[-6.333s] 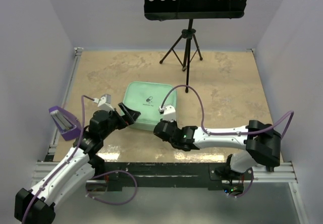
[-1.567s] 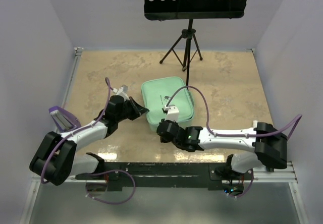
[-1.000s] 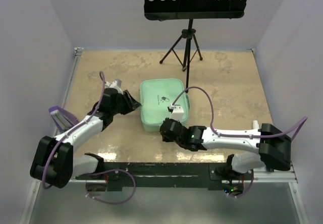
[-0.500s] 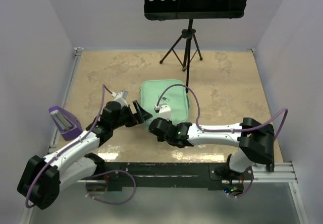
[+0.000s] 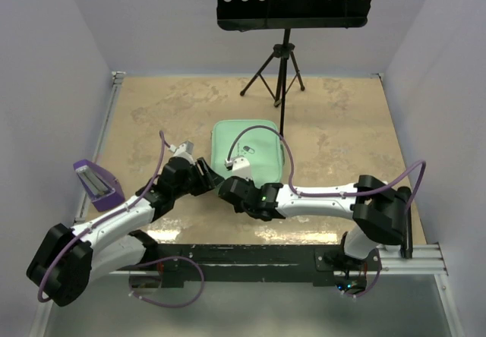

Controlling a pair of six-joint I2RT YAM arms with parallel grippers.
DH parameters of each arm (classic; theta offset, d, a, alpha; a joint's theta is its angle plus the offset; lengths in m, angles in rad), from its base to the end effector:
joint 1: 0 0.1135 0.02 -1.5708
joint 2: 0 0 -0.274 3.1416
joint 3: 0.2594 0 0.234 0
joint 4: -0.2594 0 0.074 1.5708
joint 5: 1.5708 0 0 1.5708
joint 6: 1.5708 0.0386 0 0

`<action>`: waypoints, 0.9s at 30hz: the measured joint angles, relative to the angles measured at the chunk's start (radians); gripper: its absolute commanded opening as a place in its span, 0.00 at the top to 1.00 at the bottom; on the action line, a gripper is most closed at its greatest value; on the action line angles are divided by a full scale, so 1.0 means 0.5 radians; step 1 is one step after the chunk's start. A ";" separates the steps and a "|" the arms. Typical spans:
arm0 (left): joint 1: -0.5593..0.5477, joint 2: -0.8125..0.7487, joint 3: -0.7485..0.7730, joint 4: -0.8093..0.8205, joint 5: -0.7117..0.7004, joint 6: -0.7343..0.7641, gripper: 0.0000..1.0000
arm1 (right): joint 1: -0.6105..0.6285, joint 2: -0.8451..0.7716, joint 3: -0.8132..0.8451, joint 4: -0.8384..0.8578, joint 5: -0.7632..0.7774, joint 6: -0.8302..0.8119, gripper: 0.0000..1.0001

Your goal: Organize the medicine kit

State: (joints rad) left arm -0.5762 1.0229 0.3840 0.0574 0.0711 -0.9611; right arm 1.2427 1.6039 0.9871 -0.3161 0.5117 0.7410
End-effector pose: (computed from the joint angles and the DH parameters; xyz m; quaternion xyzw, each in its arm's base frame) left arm 0.1567 -0.1051 0.1989 -0.1517 0.8666 -0.3523 0.3193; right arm 0.1186 0.2896 0.2190 -0.1512 0.9096 0.1224 0.3671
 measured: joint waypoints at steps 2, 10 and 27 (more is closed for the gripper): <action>0.007 0.028 0.036 -0.028 -0.050 0.047 0.52 | 0.001 0.034 0.034 -0.011 0.011 -0.021 1.00; 0.298 0.127 0.182 -0.081 -0.095 0.275 1.00 | -0.016 0.334 0.358 0.056 0.043 -0.140 1.00; 0.412 0.390 0.327 0.024 -0.076 0.308 1.00 | -0.078 -0.260 -0.189 -0.017 -0.001 0.154 1.00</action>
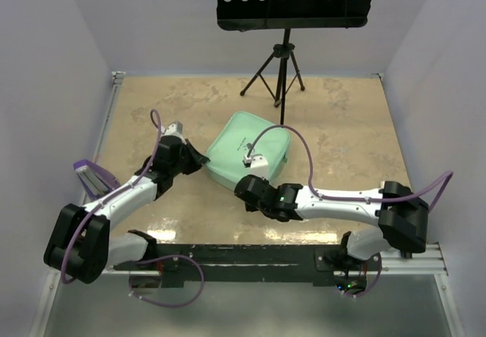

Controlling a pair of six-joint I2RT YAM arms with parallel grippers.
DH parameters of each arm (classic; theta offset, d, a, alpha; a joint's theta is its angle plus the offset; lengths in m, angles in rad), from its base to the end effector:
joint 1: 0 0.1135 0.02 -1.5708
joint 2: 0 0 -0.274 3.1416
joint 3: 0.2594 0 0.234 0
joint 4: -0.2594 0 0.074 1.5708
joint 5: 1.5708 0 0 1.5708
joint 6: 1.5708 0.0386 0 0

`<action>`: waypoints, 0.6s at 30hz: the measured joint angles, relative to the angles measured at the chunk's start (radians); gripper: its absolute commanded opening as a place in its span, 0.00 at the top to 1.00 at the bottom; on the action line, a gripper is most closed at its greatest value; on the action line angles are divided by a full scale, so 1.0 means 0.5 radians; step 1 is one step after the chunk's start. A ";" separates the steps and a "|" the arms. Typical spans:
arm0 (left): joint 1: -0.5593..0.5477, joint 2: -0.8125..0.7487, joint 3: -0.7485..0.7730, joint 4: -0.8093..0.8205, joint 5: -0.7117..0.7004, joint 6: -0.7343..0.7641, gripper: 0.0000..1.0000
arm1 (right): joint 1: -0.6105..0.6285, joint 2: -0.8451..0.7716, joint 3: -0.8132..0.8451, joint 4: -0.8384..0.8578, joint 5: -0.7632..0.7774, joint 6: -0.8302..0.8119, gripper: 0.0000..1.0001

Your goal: Organize the medicine kit

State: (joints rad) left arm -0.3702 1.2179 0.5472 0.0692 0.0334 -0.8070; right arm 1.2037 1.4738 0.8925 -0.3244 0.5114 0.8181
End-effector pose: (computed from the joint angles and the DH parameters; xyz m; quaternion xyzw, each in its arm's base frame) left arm 0.2164 -0.0854 0.2134 -0.1841 0.8654 -0.2709 0.3792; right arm 0.1188 0.2563 0.2275 -0.0942 0.9134 0.1406 0.3703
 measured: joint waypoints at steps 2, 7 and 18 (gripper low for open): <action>0.019 0.021 0.014 0.003 0.024 0.004 1.00 | 0.000 -0.072 -0.047 -0.051 0.000 0.059 1.00; 0.095 0.094 0.055 0.036 0.093 0.021 1.00 | -0.002 -0.200 -0.127 -0.156 -0.011 0.177 1.00; 0.285 0.071 0.220 -0.195 0.203 0.172 0.12 | -0.008 -0.154 -0.115 -0.131 -0.003 0.175 1.00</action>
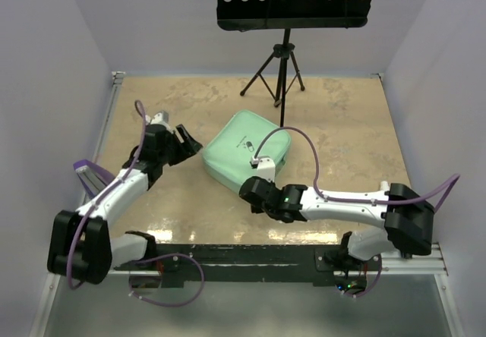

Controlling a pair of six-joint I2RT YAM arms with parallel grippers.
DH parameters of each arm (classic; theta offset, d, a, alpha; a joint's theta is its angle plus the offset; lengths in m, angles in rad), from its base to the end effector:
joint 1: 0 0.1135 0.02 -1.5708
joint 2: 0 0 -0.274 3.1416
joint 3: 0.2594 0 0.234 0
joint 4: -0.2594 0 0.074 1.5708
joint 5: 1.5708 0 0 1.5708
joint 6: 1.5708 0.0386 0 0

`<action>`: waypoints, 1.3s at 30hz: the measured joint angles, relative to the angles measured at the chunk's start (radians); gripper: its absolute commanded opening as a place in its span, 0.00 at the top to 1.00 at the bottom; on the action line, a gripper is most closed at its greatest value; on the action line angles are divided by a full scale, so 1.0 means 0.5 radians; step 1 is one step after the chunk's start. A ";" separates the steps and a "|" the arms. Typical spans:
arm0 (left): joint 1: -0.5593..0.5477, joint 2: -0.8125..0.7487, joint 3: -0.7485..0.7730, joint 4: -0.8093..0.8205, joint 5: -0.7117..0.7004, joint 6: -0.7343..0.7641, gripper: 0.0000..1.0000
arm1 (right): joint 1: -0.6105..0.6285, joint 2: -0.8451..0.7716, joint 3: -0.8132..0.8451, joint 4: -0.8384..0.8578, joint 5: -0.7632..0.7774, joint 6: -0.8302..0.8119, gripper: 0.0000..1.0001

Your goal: Organize the medicine kit

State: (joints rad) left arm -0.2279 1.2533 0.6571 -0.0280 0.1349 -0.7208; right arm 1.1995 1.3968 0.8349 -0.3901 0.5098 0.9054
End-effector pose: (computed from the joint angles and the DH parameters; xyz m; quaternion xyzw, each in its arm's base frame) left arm 0.2389 -0.0607 0.2309 -0.1868 0.8687 -0.2611 0.3772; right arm 0.1113 0.2340 0.2259 -0.0591 0.9230 0.1369 0.3546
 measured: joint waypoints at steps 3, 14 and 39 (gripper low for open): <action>-0.008 -0.262 -0.004 -0.090 -0.016 -0.016 0.07 | 0.000 0.104 0.071 -0.018 0.011 -0.074 1.00; -0.417 -0.718 -0.450 -0.137 0.008 -0.310 0.00 | 0.009 0.424 0.308 0.114 0.040 -0.333 1.00; -0.481 0.048 -0.274 0.373 -0.076 -0.354 0.73 | 0.027 0.665 0.549 0.236 0.087 -0.508 1.00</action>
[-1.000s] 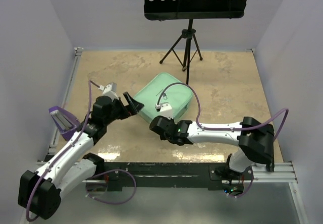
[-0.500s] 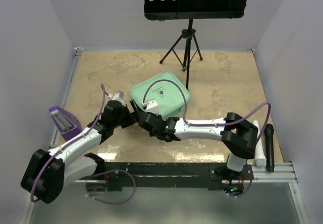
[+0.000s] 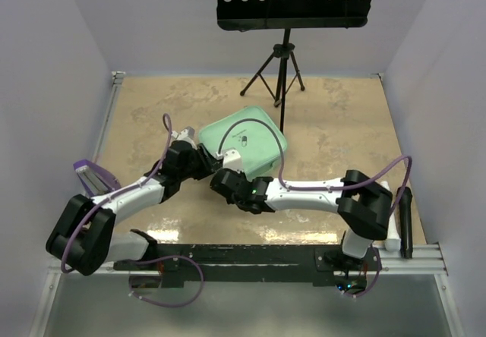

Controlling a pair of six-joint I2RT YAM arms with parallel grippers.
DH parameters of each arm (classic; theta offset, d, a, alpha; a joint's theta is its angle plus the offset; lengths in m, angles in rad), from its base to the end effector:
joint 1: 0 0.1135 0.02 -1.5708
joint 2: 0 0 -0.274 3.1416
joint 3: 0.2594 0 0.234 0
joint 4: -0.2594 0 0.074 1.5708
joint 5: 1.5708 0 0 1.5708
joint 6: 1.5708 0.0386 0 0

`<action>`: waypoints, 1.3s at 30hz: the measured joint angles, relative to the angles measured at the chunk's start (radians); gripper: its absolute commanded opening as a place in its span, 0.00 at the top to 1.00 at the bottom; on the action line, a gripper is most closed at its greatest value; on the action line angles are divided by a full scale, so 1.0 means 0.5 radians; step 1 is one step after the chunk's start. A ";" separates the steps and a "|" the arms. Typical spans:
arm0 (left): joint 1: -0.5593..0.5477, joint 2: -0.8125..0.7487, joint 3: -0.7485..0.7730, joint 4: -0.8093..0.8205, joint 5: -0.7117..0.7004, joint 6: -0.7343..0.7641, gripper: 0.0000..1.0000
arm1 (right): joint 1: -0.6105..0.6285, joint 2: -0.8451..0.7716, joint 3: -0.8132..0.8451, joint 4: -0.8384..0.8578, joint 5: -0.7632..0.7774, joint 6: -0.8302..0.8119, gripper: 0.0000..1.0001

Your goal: Organize the medicine kit

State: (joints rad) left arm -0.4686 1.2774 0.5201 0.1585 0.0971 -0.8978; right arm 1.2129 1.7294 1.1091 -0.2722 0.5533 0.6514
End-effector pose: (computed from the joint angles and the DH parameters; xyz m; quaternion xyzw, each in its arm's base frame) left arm 0.2117 -0.1114 0.2007 -0.1659 0.8677 -0.3278 0.3347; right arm 0.1413 0.3200 0.2182 -0.1640 0.8968 0.1034 0.3976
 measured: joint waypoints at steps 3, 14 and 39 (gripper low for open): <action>0.000 0.018 0.028 0.027 -0.021 -0.002 0.92 | -0.026 -0.115 -0.099 0.004 0.009 0.058 1.00; 0.063 0.105 0.100 0.034 -0.008 -0.012 1.00 | -0.336 -0.444 -0.411 -0.008 -0.093 0.182 1.00; 0.219 -0.446 0.198 -0.455 0.041 0.174 0.00 | -0.603 -0.507 -0.516 0.035 -0.239 0.054 1.00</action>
State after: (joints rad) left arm -0.3592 1.0542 0.6189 -0.0689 0.1177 -0.8108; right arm 0.9112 1.4761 0.8513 -0.2546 0.4339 0.6785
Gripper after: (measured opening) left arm 0.997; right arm 0.012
